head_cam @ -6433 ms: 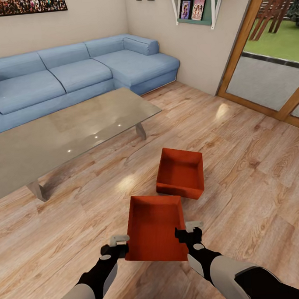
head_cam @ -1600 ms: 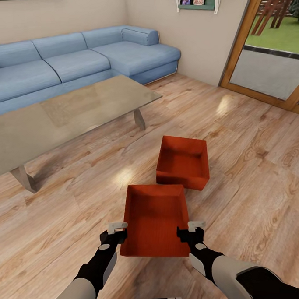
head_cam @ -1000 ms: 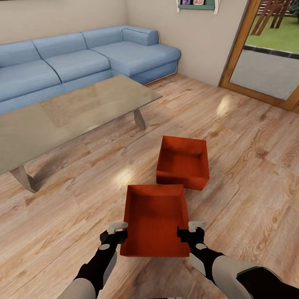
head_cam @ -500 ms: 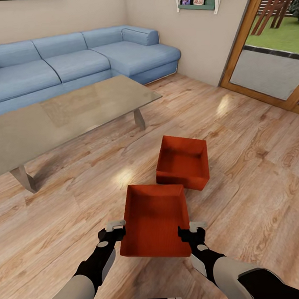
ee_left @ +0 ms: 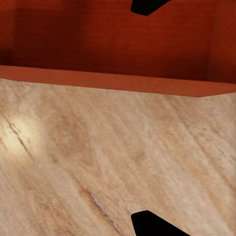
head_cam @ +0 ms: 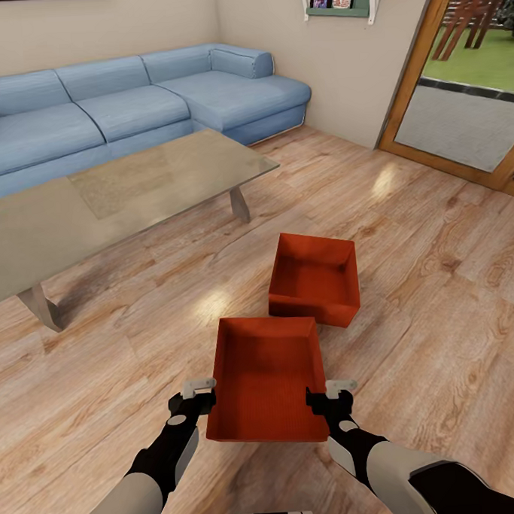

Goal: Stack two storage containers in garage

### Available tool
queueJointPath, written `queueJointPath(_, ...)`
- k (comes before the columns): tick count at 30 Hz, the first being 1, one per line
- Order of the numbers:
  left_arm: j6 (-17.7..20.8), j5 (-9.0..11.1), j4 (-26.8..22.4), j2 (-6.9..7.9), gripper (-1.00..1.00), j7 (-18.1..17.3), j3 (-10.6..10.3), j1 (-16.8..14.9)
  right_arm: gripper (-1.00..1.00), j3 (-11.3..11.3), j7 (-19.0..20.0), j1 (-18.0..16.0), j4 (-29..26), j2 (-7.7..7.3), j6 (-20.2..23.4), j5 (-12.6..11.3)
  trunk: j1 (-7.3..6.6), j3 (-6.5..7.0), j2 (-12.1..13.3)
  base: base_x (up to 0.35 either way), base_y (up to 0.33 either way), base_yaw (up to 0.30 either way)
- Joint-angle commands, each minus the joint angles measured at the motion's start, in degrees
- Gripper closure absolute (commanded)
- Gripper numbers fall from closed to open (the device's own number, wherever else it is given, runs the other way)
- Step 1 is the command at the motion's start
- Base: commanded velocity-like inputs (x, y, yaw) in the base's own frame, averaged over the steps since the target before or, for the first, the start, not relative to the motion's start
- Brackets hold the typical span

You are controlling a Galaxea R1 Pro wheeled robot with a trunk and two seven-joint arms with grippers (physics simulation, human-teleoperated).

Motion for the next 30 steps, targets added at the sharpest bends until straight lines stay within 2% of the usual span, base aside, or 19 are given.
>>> queueJointPath(1, 0.11, -0.57, -0.02, -0.08, -1.0, -0.05, 0.4, -0.02, -1.0, 0.49, -0.13, -0.06, 0.14, 0.06, -0.26, -0.63, -0.01, -0.03, -0.01, 0.0, 0.0, 0.0)
queueJointPath(8, 0.14, -0.79, 3.44, -0.16, -1.0, -0.11, 0.09, -0.02, -1.0, 0.26, -0.53, -0.06, 0.14, 0.11, -0.18, -1.01, -0.01, -0.03, -0.01, 0.0, 0.0, -0.093)
queueJointPath(14, 0.04, -0.84, 4.41, -0.08, -1.0, -0.12, 0.05, -0.02, -1.0, 0.24, -0.32, -0.06, 0.14, 0.03, -0.22, -2.88, -0.01, -0.03, -0.01, 0.0, 0.0, -0.189)
queueJointPath(25, -0.28, -0.69, 3.8, 0.07, -1.0, -0.12, 0.15, -0.02, -1.0, 0.62, -0.11, -0.06, 0.14, 0.01, -0.32, -2.07, -0.01, -0.03, -0.01, 0.0, 0.0, -0.009)
queueJointPath(30, -0.3, 0.38, 3.74, 0.64, -1.0, -0.09, 0.22, -0.02, -1.0, 0.84, -0.02, -0.06, 0.14, 0.17, -0.59, -1.97, -0.01, -0.03, -0.01, 0.0, 0.0, 0.0)
